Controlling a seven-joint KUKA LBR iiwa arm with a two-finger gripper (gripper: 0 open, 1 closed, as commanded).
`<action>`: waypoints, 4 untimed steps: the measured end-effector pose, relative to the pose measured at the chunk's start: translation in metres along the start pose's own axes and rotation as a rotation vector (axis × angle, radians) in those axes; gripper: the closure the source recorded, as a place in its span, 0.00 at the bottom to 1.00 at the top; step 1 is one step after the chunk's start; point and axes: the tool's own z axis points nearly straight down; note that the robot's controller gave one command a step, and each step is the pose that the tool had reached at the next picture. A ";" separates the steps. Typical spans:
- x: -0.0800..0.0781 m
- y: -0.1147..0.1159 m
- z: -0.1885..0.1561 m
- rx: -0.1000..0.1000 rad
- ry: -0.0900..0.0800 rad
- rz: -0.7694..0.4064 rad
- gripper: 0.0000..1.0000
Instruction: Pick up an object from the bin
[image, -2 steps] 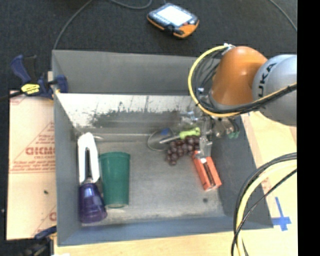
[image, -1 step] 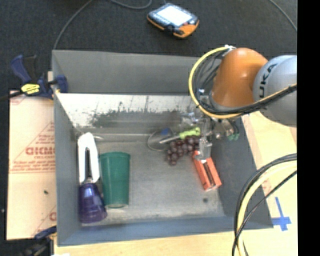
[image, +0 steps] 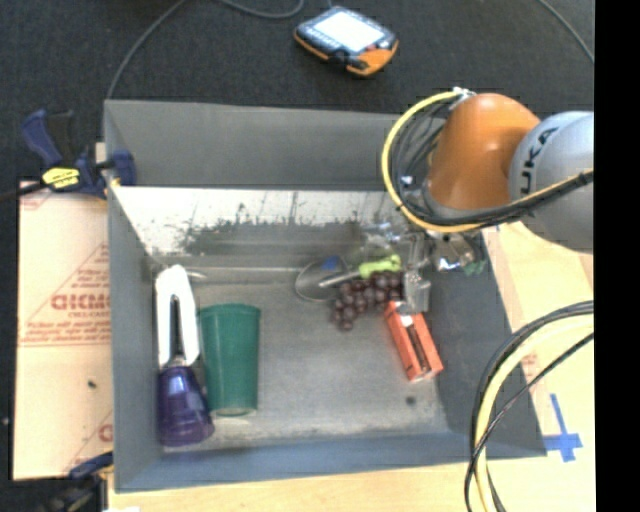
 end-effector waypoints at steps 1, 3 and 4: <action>0.001 0.002 0.052 0.005 -0.005 -0.106 0.00; -0.003 0.007 0.052 0.008 -0.014 -0.088 1.00; -0.005 0.006 0.030 0.011 -0.020 -0.086 1.00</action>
Offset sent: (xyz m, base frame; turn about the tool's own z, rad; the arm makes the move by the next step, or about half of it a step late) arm -0.0024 0.0095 -0.0575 -0.0893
